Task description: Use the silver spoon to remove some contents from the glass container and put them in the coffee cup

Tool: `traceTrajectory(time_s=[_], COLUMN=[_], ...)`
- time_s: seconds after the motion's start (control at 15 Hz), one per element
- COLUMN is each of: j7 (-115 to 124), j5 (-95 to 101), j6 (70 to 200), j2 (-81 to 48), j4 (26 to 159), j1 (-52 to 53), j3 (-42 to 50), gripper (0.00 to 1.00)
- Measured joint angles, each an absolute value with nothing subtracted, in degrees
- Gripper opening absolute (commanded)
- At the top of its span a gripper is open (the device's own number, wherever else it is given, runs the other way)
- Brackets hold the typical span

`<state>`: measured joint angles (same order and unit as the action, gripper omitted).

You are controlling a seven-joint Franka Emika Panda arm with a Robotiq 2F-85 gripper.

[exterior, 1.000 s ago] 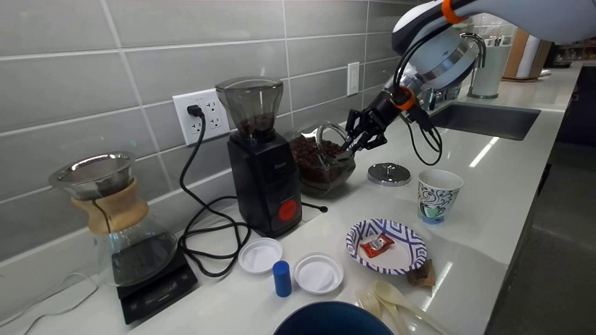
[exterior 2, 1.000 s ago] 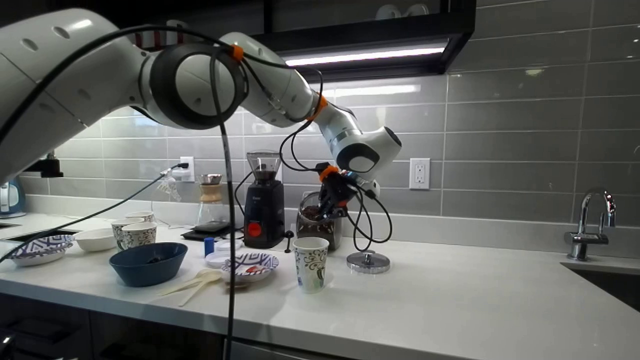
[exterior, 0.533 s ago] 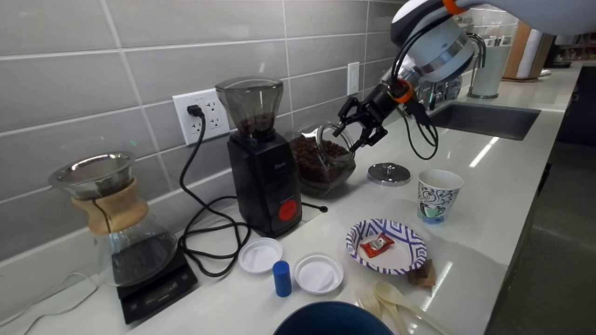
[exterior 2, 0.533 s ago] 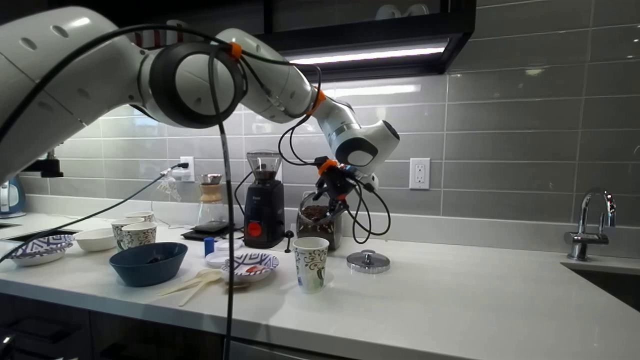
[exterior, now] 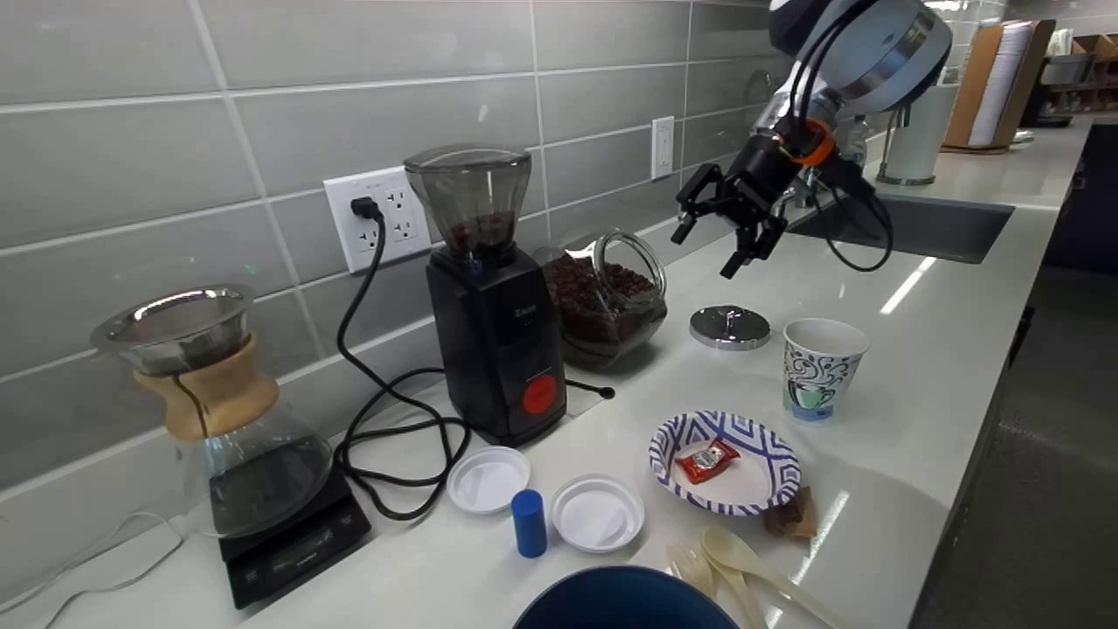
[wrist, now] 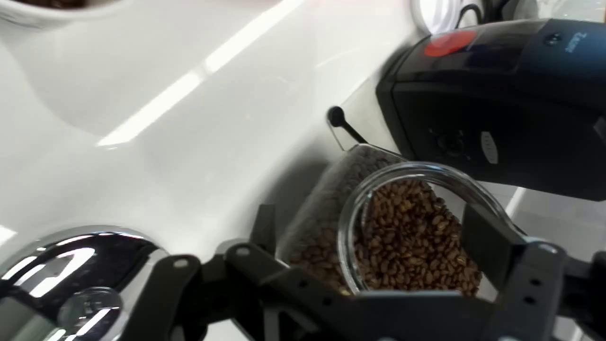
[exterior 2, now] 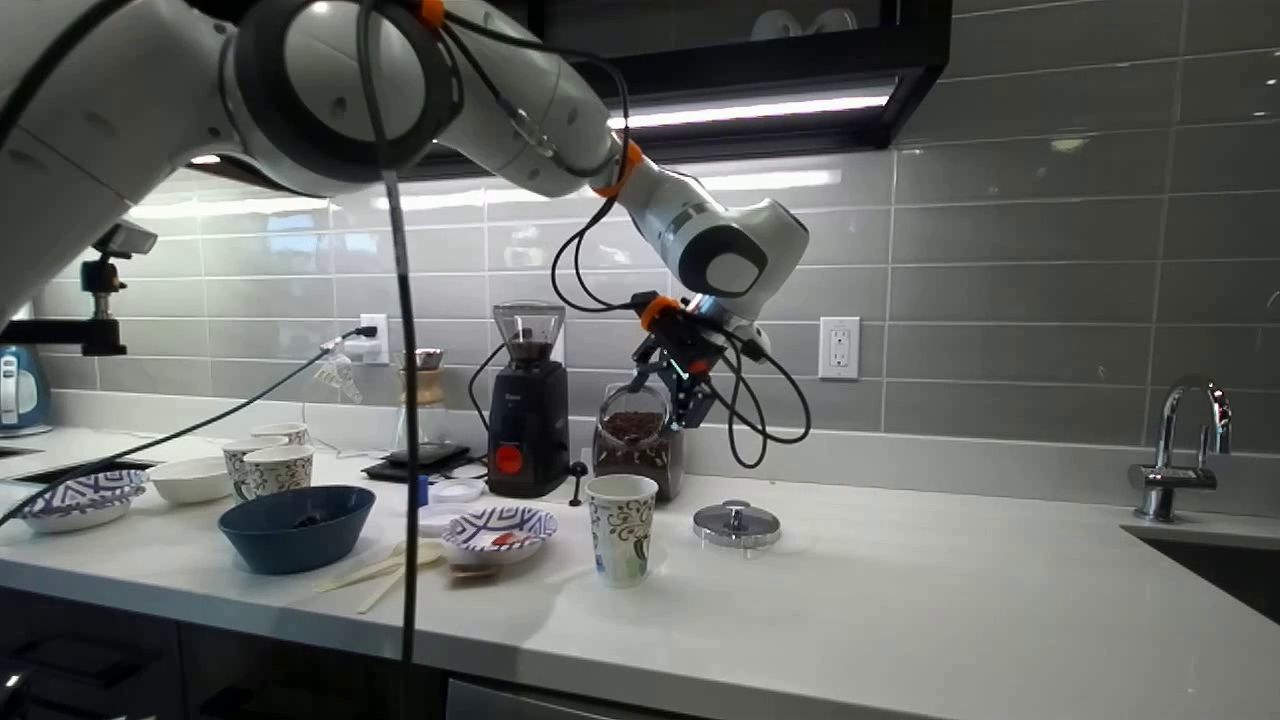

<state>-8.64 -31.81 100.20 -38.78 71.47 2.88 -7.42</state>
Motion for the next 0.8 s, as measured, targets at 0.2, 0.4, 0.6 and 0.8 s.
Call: traceTrajectory(time_s=[0.2, 0.4, 0.6, 0.8], j7=[-9.84, -10.84, -10.44, -7.48], j5=[-24.28, -16.76, -10.04, -3.07], j6=[101.18, 102.81, 106.2, 110.06], j2=[-31.58, -23.82, -15.24, -6.08], j4=[78.89, 86.2, 93.71, 101.63], j1=[2.19, 2.24, 3.42, 5.48], j3=[-5.19, -4.19, -4.27, -4.73], gripper=[1.0, 1.0, 1.0, 1.0])
